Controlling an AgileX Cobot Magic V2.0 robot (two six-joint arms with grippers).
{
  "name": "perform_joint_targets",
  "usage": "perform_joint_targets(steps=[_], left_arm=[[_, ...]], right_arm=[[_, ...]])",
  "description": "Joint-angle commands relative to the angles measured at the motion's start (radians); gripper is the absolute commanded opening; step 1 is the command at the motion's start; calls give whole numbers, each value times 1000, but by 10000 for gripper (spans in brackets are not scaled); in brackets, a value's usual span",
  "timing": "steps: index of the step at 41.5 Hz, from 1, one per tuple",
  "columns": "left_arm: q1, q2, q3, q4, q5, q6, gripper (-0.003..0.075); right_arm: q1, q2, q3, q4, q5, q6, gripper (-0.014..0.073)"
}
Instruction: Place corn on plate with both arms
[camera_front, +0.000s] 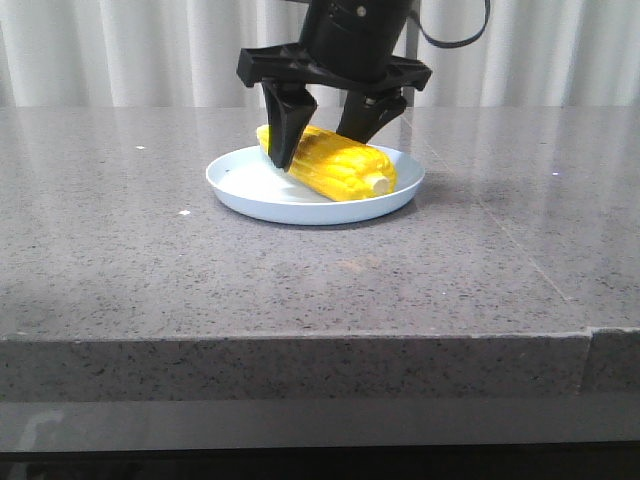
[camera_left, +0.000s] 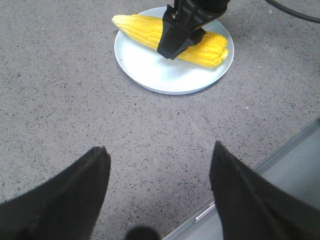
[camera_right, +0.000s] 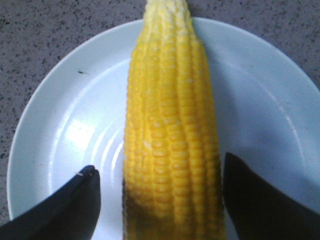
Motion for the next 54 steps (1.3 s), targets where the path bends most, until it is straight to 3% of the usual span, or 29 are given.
perform_joint_targets(steps=[1, 11, 16, 35, 54], left_arm=[[2, -6, -26, -5, -71, -8, 430], [2, -6, -26, -5, -71, -8, 430], [2, -6, -26, -5, -71, -8, 430], [2, -6, -26, -5, -71, -8, 430], [2, -6, -26, -5, -71, -8, 430]], right_arm=[[-2, -102, -63, -19, -1, -14, 542], [-2, -259, -78, -85, 123, -14, 540], [-2, -368, -33, -85, 117, -16, 540], [-2, -835, 370, -85, 25, -31, 540], [-2, -1274, 719, -85, 25, -30, 540]])
